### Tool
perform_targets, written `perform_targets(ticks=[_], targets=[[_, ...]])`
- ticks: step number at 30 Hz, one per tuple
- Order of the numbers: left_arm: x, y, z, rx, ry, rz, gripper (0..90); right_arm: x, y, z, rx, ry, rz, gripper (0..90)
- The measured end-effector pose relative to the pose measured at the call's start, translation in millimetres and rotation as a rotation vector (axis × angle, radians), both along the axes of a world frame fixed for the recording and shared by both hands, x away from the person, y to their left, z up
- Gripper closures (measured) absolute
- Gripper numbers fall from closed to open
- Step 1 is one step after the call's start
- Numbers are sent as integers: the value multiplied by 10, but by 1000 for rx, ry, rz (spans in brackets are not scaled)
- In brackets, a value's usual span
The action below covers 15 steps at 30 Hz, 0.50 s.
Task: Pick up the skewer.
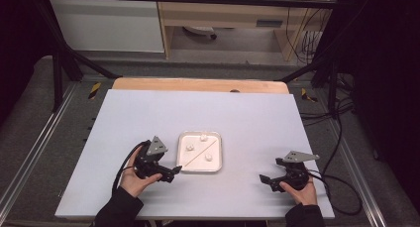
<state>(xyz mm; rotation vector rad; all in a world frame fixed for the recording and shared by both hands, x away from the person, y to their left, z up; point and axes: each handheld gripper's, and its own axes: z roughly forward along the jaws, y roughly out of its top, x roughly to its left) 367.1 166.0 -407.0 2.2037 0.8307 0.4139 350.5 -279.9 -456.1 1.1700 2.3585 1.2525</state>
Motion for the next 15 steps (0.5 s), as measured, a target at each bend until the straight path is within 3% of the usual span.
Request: perform_targets(ticks=[15], targets=[[171,-307,-1,22,23,-11,37,2,1,-1,-2,1,4,14]])
